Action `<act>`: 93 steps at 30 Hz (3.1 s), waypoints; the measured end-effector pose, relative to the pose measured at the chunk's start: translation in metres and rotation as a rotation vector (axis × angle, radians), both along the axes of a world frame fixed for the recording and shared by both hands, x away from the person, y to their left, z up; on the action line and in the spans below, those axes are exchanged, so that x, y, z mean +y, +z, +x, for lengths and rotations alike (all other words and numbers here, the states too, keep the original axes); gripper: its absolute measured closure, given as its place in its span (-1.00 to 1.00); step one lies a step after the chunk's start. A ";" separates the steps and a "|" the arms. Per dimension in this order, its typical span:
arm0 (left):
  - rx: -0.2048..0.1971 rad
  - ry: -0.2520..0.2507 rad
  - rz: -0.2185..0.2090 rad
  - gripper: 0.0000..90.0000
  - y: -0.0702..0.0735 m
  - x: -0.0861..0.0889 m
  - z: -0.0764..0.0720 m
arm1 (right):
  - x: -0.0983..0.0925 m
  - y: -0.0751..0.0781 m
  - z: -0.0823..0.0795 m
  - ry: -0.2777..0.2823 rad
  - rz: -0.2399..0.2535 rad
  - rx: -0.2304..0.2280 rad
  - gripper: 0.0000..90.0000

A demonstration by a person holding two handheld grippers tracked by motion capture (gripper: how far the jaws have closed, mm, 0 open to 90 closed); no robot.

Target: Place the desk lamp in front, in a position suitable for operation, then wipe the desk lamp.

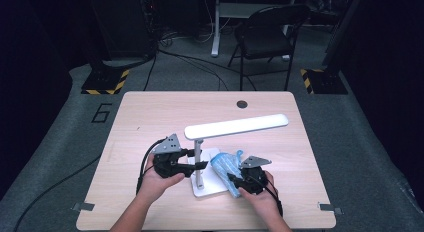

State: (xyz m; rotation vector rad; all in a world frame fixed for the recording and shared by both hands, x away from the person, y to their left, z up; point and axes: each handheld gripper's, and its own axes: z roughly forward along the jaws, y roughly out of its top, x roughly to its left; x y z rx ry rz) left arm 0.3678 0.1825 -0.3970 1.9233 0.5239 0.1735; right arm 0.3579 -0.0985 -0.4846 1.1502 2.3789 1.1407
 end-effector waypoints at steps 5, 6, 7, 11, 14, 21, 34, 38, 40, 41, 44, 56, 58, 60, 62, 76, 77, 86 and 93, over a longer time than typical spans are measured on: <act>0.003 -0.010 0.012 0.11 0.001 0.001 -0.001 | 0.002 0.001 -0.002 0.009 0.006 -0.011 0.43; -0.001 -0.013 0.012 0.11 0.001 0.001 -0.002 | 0.006 0.002 -0.005 0.022 0.019 -0.009 0.43; -0.004 -0.012 0.020 0.11 0.002 0.002 -0.002 | 0.007 0.002 -0.006 0.033 0.016 -0.009 0.43; -0.008 -0.014 0.021 0.11 0.002 0.002 -0.003 | 0.015 0.001 -0.008 0.055 0.008 -0.013 0.43; -0.001 -0.027 0.018 0.11 0.001 0.003 -0.005 | 0.023 -0.002 -0.009 0.094 0.000 -0.022 0.42; -0.004 -0.039 0.011 0.11 0.000 0.003 -0.007 | 0.042 -0.013 -0.013 0.144 -0.086 -0.040 0.41; 0.006 -0.060 -0.005 0.11 -0.002 0.004 -0.006 | 0.048 -0.017 -0.003 0.126 -0.102 -0.036 0.43; 0.009 -0.061 -0.011 0.11 -0.002 0.004 -0.006 | 0.047 -0.017 0.002 0.136 -0.094 -0.027 0.43; 0.011 -0.060 -0.014 0.11 -0.002 0.004 -0.006 | 0.047 -0.017 0.004 0.130 -0.085 -0.020 0.43; 0.009 -0.061 -0.012 0.11 -0.002 0.004 -0.006 | 0.047 -0.017 0.004 0.127 -0.082 -0.017 0.43; 0.010 -0.058 -0.017 0.11 -0.003 0.004 -0.006 | 0.047 -0.017 0.005 0.134 -0.089 -0.030 0.43; 0.013 -0.057 -0.019 0.10 -0.003 0.005 -0.007 | 0.048 -0.018 0.020 0.115 -0.085 -0.033 0.43; 0.016 -0.060 -0.021 0.10 -0.003 0.005 -0.007 | 0.049 -0.018 0.022 0.102 -0.076 -0.028 0.43; 0.016 -0.062 -0.020 0.10 -0.004 0.005 -0.006 | 0.048 -0.018 0.025 0.106 -0.079 -0.026 0.43; 0.015 -0.061 -0.019 0.10 -0.004 0.005 -0.006 | 0.050 -0.018 0.026 0.101 -0.083 -0.023 0.43; 0.014 -0.060 -0.024 0.10 -0.004 0.006 -0.006 | 0.055 -0.016 0.045 0.072 -0.094 -0.003 0.43; 0.013 -0.058 -0.025 0.10 -0.004 0.006 -0.007 | 0.056 -0.016 0.048 0.075 -0.097 -0.005 0.43; 0.011 -0.056 -0.025 0.10 -0.005 0.006 -0.007 | 0.058 -0.016 0.061 0.074 -0.096 -0.009 0.43; 0.008 -0.052 -0.027 0.10 -0.005 0.006 -0.007 | 0.061 -0.015 0.067 0.047 -0.095 0.002 0.43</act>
